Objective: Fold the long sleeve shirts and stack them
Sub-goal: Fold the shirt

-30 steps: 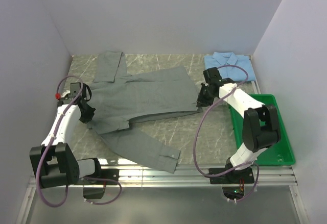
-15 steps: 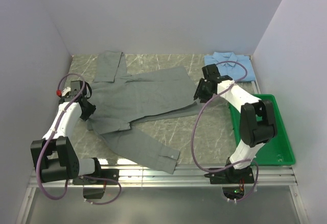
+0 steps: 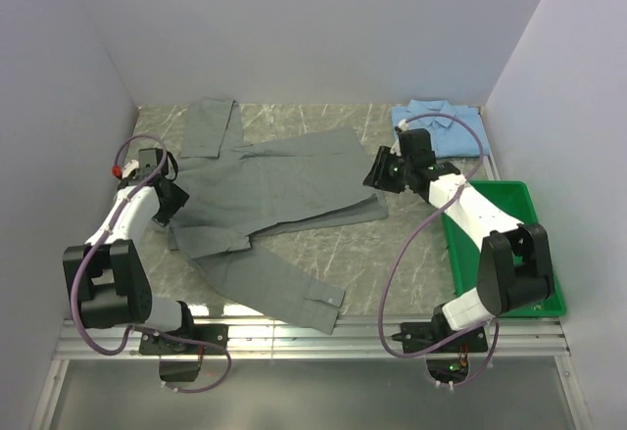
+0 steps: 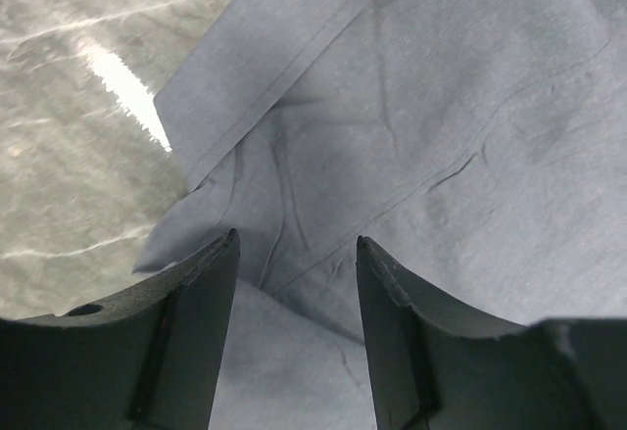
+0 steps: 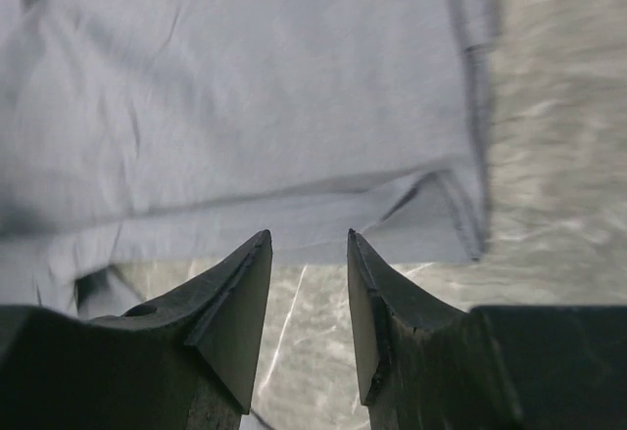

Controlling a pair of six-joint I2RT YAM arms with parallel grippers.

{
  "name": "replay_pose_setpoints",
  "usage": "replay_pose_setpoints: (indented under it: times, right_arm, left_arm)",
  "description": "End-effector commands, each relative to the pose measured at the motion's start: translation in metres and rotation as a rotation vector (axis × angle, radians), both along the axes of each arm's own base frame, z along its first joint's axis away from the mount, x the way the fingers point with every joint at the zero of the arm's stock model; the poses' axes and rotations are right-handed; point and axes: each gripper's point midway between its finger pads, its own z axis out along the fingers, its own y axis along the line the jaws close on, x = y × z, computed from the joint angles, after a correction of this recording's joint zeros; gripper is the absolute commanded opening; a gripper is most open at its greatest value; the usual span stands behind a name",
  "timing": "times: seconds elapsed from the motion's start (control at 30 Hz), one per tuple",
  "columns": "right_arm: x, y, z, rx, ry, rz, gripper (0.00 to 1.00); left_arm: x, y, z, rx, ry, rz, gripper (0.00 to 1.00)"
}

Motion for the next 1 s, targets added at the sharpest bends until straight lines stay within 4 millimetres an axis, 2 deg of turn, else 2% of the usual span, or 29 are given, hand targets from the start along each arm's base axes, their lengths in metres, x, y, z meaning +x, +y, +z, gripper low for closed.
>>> replay_pose_setpoints:
  times: [0.0,0.07,0.17,0.33,0.53,0.67,0.77,0.97]
  right_arm:
    - [-0.020,0.040,-0.004,0.059,-0.021,0.241,0.43]
    - [-0.030,0.053,-0.015,0.044,0.011,0.319,0.42]
    - [-0.043,0.062,-0.036,0.040,0.093,0.362,0.41]
    - [-0.045,0.072,-0.058,0.081,0.170,0.398,0.41]
    - [-0.028,0.079,-0.072,0.079,0.190,0.377,0.40]
    - [-0.008,0.081,-0.070,0.081,0.163,0.328,0.40]
    - [0.005,0.081,-0.066,0.101,0.156,0.286,0.40]
    - [0.027,0.068,-0.087,0.056,0.201,0.170,0.40]
  left_arm:
    - [0.027,0.002,0.019,0.005,-0.094,-0.013,0.57]
    - [0.029,0.001,0.017,-0.002,-0.098,-0.011,0.58]
    - [0.032,0.002,0.011,-0.004,-0.091,-0.010,0.58]
    - [0.033,0.005,0.001,0.005,-0.074,-0.007,0.58]
    - [0.033,0.004,-0.014,-0.002,-0.069,-0.016,0.58]
    - [0.033,0.001,-0.021,-0.010,-0.067,-0.039,0.59]
    - [0.034,0.001,-0.018,-0.006,-0.075,-0.048,0.59]
    - [0.039,-0.007,-0.004,-0.050,-0.110,-0.062,0.61]
